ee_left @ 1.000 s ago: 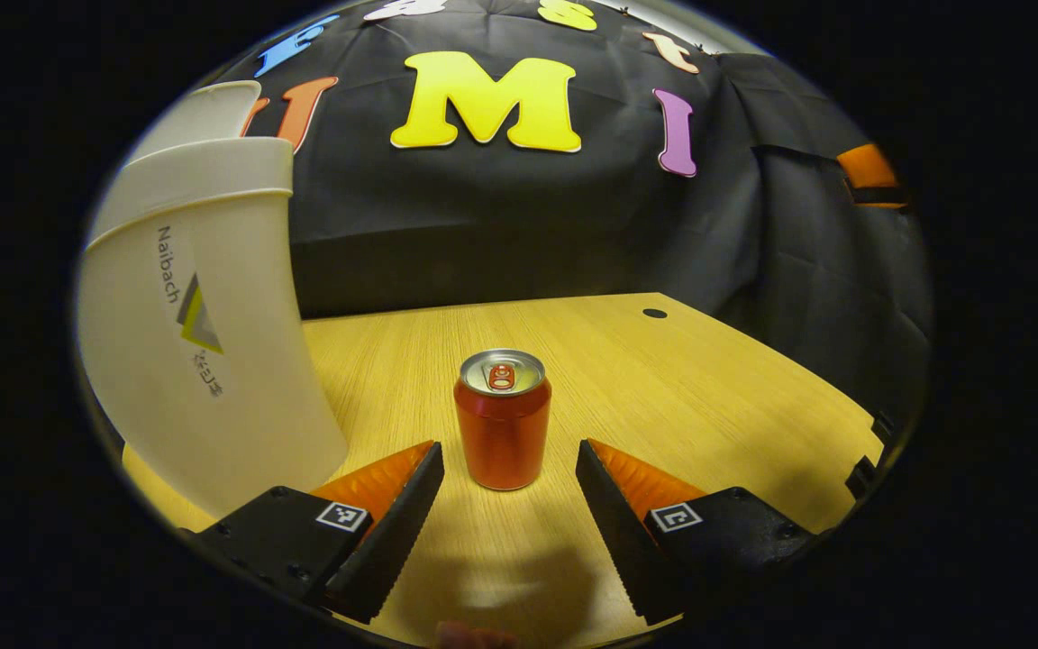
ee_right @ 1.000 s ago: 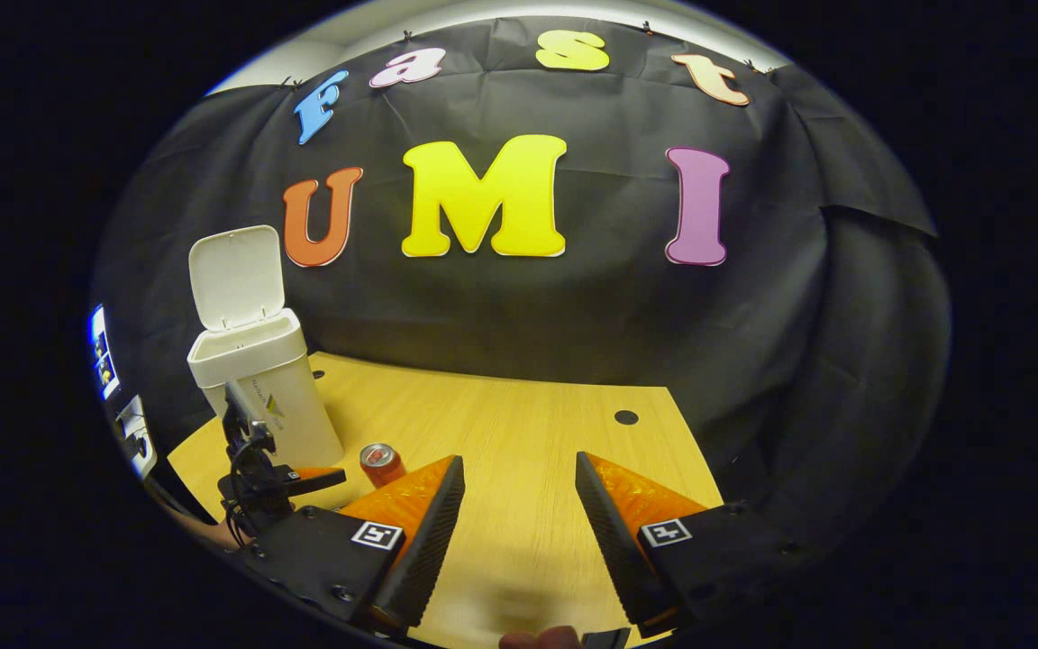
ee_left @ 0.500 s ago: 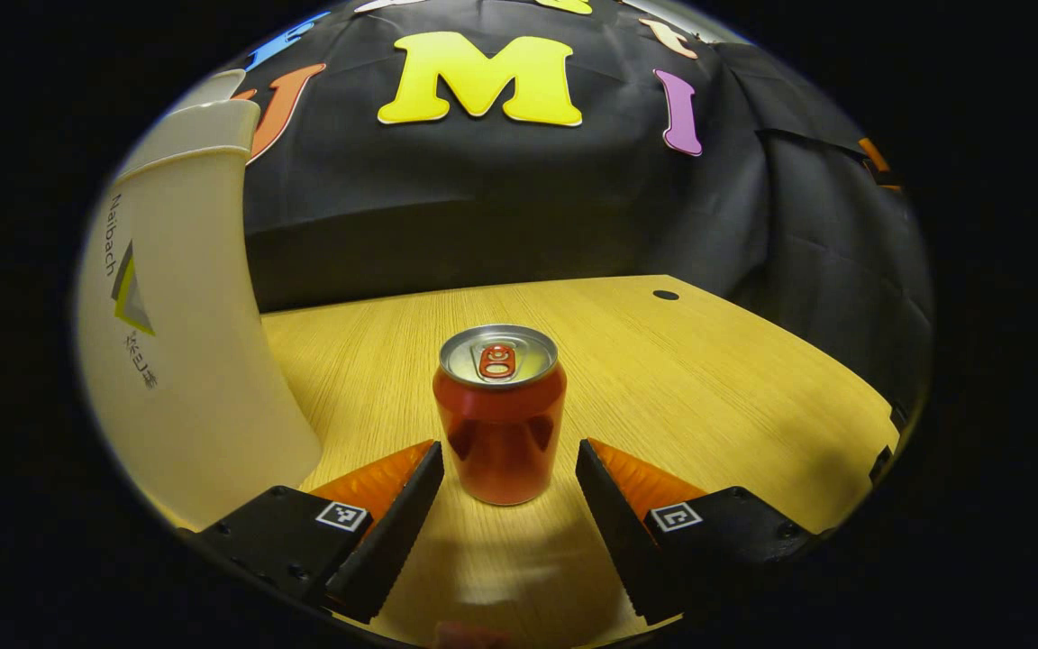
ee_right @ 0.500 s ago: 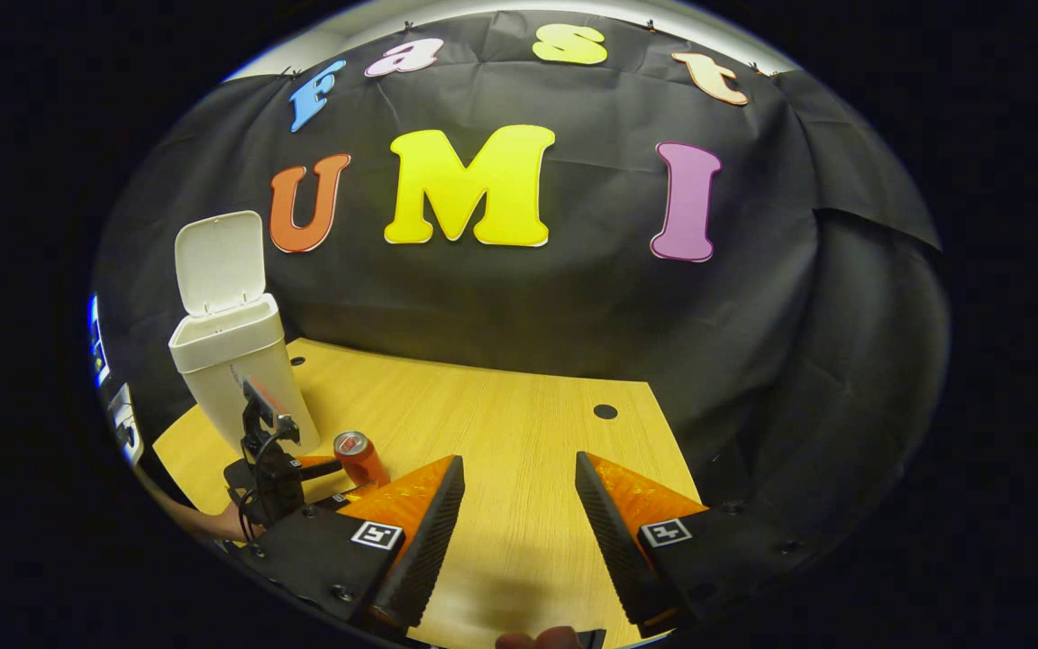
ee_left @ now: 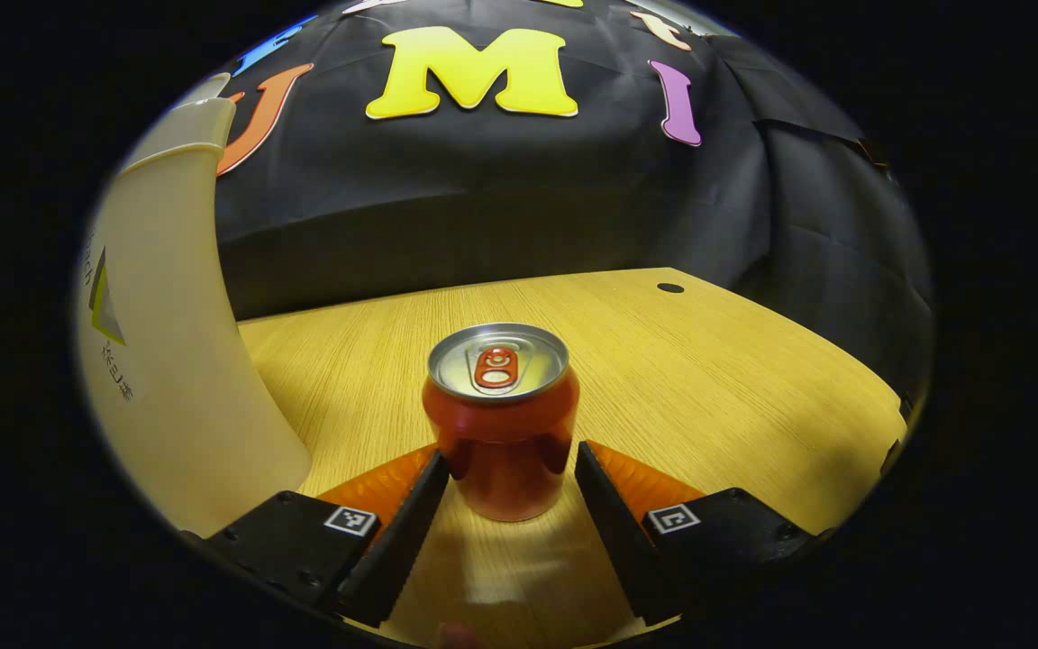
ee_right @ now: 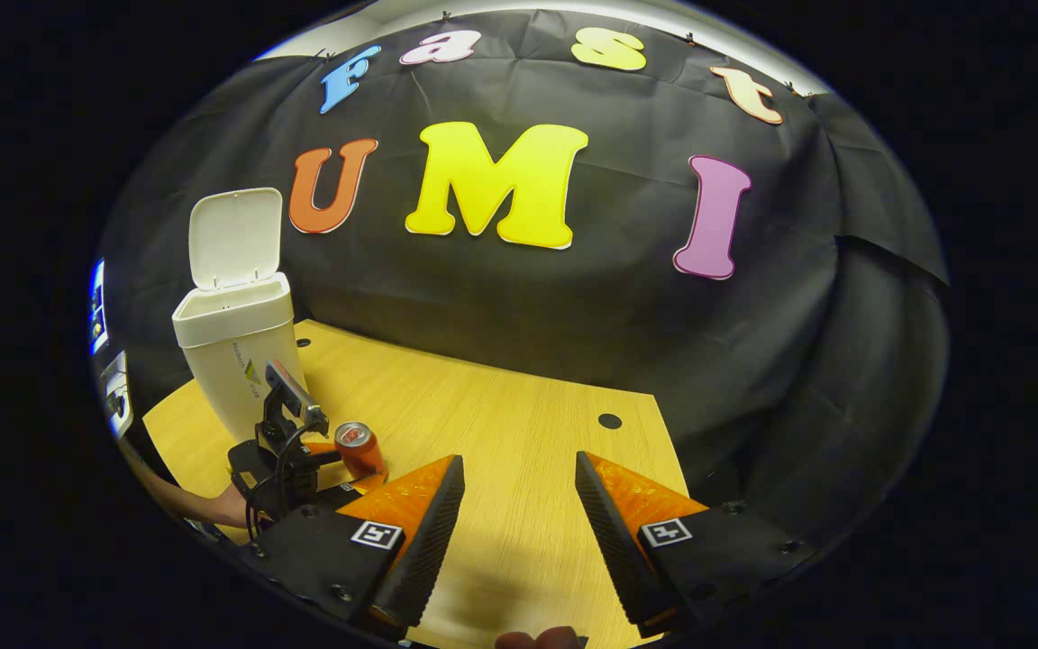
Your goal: Press the lid of the desktop garbage bin to open it, pick up the crumpled paper on the desktop and throw it into the bin, then pick up the pop can on the desktop and drop it into the bin, and finally close the garbage bin lid.
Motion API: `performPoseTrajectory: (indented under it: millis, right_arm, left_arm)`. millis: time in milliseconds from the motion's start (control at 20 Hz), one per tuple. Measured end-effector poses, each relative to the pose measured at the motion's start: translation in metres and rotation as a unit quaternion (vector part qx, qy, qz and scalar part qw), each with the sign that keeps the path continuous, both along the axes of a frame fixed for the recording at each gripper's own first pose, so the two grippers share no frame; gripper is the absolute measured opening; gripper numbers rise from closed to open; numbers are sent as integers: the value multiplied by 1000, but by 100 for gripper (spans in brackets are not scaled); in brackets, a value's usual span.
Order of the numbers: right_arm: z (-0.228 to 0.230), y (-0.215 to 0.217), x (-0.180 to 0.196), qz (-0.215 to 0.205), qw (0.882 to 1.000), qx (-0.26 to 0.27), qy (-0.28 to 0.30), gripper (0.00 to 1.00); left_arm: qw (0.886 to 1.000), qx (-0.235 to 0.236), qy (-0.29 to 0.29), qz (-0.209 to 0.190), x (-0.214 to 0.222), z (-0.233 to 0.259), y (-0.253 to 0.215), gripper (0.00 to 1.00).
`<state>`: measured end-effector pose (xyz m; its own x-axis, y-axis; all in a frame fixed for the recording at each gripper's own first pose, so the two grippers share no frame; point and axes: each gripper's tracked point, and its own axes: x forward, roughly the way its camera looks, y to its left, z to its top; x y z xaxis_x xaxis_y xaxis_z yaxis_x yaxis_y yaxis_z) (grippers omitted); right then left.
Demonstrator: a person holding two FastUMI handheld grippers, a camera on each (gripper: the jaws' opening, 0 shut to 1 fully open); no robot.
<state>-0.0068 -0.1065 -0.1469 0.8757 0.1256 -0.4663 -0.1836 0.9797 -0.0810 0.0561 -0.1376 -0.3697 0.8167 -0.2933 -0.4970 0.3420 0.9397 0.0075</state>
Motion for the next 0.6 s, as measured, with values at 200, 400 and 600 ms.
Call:
performPoseTrajectory:
  millis: [200,400,600]
  right_arm:
    - [4,0,-1,-3,1000,1,-3,81]
    - [8,6,1,-5,1000,13,-12,81]
    - [20,11,-3,-14,999,37,-29,81]
  left_arm:
    - [1000,2,-1,0,0,4,3,86]
    - [1000,-15,-17,-12,-15,56,-1,84]
    - [999,-37,-39,-9,-22,126,-4,84]
